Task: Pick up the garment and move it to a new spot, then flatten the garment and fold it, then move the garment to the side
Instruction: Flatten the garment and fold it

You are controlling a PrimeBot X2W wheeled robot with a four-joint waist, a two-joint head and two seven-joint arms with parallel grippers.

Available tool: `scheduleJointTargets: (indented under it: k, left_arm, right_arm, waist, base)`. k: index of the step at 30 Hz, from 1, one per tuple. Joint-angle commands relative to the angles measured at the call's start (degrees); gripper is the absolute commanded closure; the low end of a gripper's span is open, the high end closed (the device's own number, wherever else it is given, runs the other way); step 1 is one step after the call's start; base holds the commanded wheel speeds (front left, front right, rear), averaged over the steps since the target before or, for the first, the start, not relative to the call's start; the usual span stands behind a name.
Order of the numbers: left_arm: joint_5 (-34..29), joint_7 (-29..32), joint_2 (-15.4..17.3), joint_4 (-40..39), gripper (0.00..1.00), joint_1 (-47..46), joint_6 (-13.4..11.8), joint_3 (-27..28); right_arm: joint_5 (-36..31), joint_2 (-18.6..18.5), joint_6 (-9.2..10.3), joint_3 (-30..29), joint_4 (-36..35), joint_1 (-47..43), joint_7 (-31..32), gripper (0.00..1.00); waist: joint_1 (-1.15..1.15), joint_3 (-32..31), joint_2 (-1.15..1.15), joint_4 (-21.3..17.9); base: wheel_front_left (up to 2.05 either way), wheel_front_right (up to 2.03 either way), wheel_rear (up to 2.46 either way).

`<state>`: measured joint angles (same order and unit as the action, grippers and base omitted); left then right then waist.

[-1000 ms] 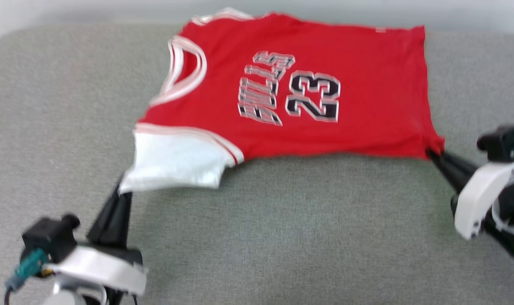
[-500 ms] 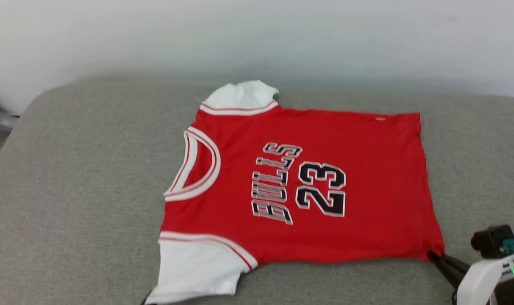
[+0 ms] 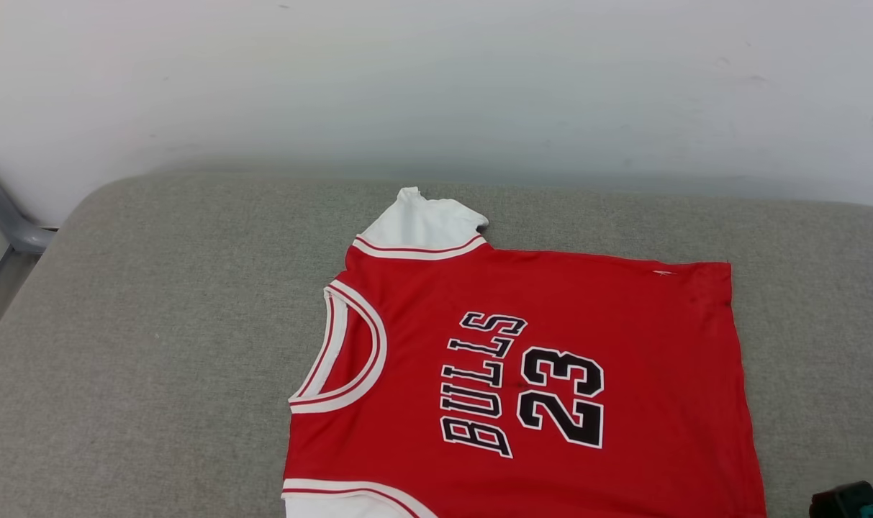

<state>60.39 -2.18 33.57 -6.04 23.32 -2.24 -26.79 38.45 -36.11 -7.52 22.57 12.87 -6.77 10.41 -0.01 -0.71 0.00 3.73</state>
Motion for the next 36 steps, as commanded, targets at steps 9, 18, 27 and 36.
scheduleJointTargets:
  k: [9,18,27,36]
  left_arm:
    - [-5.1,-4.24,0.83,-1.16,1.0,-3.71,-1.11,1.63]
    - [-9.77,-4.2,2.98,-0.49,1.0,-12.41,-0.43,2.57]
    - [-11.87,-1.14,4.01,3.44,1.0,-23.65,3.25,1.9]
    - [-13.89,1.25,3.47,8.67,1.0,-35.3,6.6,0.46]
  right_arm:
    - [0.24,1.94,0.07,-4.03,-2.3,0.5,-1.12,1.0]
    - [0.5,3.08,0.06,-3.91,-2.36,3.71,-1.16,1.0]
    - [0.85,3.34,0.06,-3.23,-1.84,7.61,-1.44,1.0]
    - [1.12,3.37,0.06,-2.05,-1.2,13.39,-0.65,1.0]
  waist:
    - [0.01,-0.37,0.0,-0.71]
    - [0.01,0.07,0.0,-2.06]
    - [0.01,2.41,0.0,-4.15]
    - [0.01,8.05,0.0,-5.51]
  base:
    - [0.0,0.0,0.0]
    - [0.0,0.0,0.0]
    - [0.0,0.0,0.0]
    - [0.0,0.0,0.0]
